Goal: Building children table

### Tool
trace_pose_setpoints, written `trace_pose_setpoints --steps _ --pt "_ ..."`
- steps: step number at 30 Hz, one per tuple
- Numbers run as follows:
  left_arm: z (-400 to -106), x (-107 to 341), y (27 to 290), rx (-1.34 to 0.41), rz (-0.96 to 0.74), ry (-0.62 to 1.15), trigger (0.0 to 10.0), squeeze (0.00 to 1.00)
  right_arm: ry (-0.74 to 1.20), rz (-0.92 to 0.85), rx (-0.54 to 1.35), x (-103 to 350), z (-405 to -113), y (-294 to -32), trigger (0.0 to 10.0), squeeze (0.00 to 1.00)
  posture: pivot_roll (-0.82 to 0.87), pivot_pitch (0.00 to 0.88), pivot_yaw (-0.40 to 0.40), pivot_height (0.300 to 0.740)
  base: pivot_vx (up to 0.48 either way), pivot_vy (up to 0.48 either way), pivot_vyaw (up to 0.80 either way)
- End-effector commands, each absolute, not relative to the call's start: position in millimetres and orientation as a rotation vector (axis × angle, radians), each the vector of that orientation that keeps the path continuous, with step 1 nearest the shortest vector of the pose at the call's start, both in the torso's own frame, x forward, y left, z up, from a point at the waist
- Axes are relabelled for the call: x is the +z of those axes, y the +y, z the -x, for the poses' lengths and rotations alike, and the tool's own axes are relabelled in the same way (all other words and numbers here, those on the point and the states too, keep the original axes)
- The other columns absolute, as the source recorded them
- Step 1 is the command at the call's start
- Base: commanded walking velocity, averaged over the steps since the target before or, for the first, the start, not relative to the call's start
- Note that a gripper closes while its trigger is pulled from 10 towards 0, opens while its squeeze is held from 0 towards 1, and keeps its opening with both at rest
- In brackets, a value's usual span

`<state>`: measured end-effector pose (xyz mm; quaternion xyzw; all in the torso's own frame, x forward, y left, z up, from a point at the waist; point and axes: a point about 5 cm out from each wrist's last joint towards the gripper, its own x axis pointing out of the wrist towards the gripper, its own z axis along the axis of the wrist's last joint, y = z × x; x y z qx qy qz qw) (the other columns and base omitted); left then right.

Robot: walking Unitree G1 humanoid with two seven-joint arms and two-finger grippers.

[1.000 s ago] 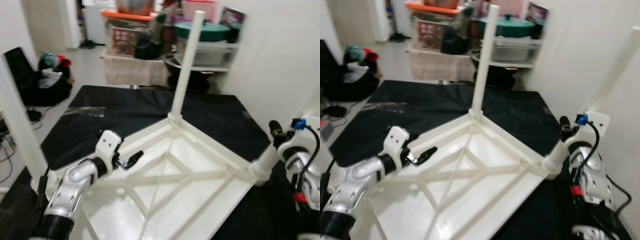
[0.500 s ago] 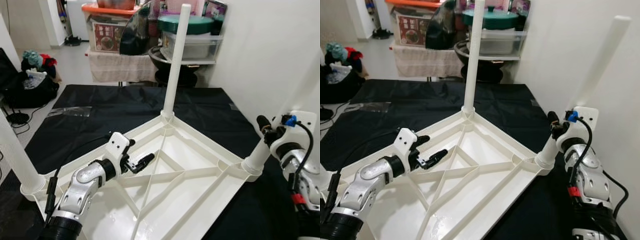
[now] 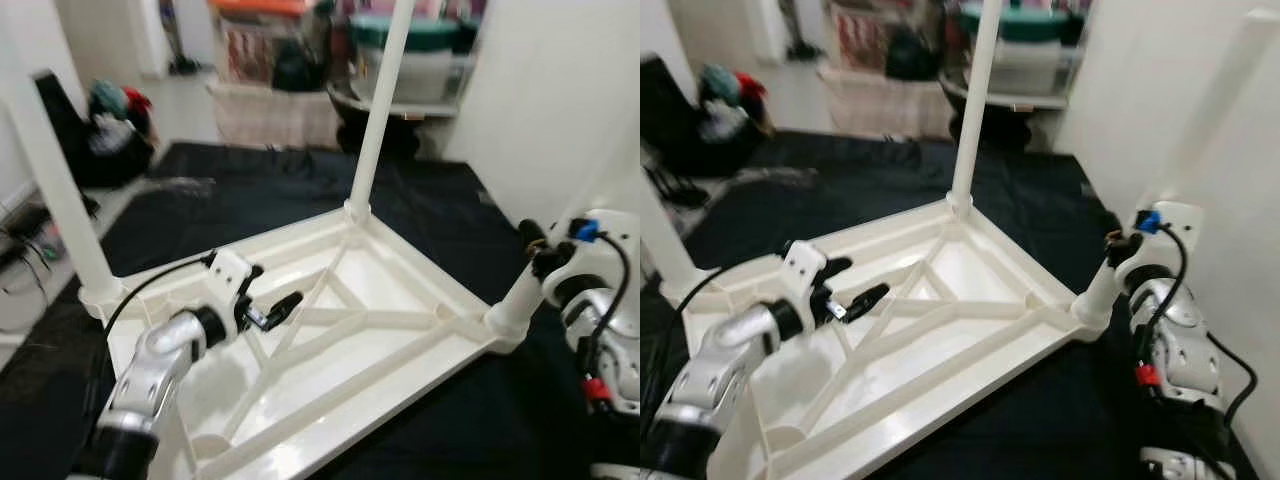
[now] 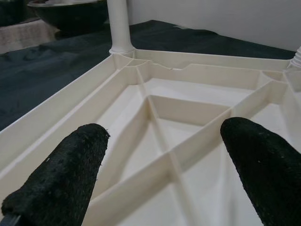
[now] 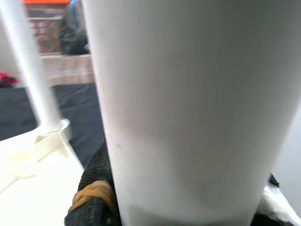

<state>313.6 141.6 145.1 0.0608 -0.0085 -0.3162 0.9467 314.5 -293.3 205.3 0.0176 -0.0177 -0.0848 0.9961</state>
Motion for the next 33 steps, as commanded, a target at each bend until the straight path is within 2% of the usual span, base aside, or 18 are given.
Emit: trace_pose_setpoints --steps 1,13,16,17,20,22,23,24,26,30,33 --pt "-313.7 150.0 135.7 -0.671 -0.126 -0.031 10.0 0.00 0.060 -0.057 -0.157 183.4 -311.9 -291.3 10.0 0.00 0.05 0.000 -0.074 0.740 0.000 0.000 0.00" --pt "-312.7 166.1 129.5 -0.702 -0.122 -0.077 10.0 0.00 0.064 -0.076 -0.097 182.1 -313.3 -280.1 10.0 0.00 0.06 0.000 -0.072 0.740 0.000 0.000 0.00" --pt "-311.0 161.5 132.1 -0.693 -0.168 -0.045 10.0 0.00 0.066 -0.068 -0.044 181.3 -312.9 -272.0 10.0 0.00 0.06 0.000 -0.070 0.740 0.000 0.000 0.00" --pt "-312.0 157.7 135.7 -0.654 -0.189 -0.026 10.0 0.00 0.068 -0.064 -0.026 180.5 -312.7 -268.8 10.0 0.00 0.06 0.000 -0.070 0.740 0.000 0.000 0.00" --pt "-322.7 153.3 160.5 -0.360 -0.204 -0.035 10.0 0.00 0.074 -0.063 -0.014 178.1 -313.2 -264.6 10.0 0.00 0.07 0.000 -0.068 0.740 0.000 0.000 0.00" --pt "-324.0 153.4 166.8 -0.301 -0.208 -0.043 10.0 0.00 0.075 -0.063 -0.014 177.7 -313.5 -264.1 10.0 0.00 0.07 0.000 -0.068 0.740 0.000 0.000 0.00" --pt "-322.2 150.7 181.4 -0.209 -0.185 -0.031 10.0 0.00 0.074 -0.063 -0.008 177.7 -313.5 -262.7 10.0 0.00 0.07 0.000 -0.066 0.740 0.000 0.000 0.00" --pt "-313.8 146.3 192.7 -0.165 -0.167 -0.020 10.0 0.00 0.072 -0.062 -0.001 177.7 -313.5 -261.0 10.0 0.00 0.08 0.000 -0.069 0.740 0.000 0.000 0.00" --pt "-307.3 143.4 199.2 -0.145 -0.156 -0.012 10.0 0.00 0.071 -0.060 0.004 177.7 -313.4 -260.0 10.0 0.00 0.08 0.000 -0.069 0.740 0.000 0.000 0.00" --pt "-266.6 150.9 183.5 -0.301 -0.110 -0.094 10.0 0.00 0.066 -0.053 0.037 177.5 -314.8 -253.9 10.0 0.00 0.10 0.000 -0.080 0.740 0.000 0.000 0.00" --pt "-254.0 158.5 177.8 -0.325 -0.106 -0.131 10.0 0.00 0.051 -0.053 0.065 180.1 -317.4 -248.9 10.0 0.00 0.11 0.000 -0.087 0.740 0.000 0.000 0.00"
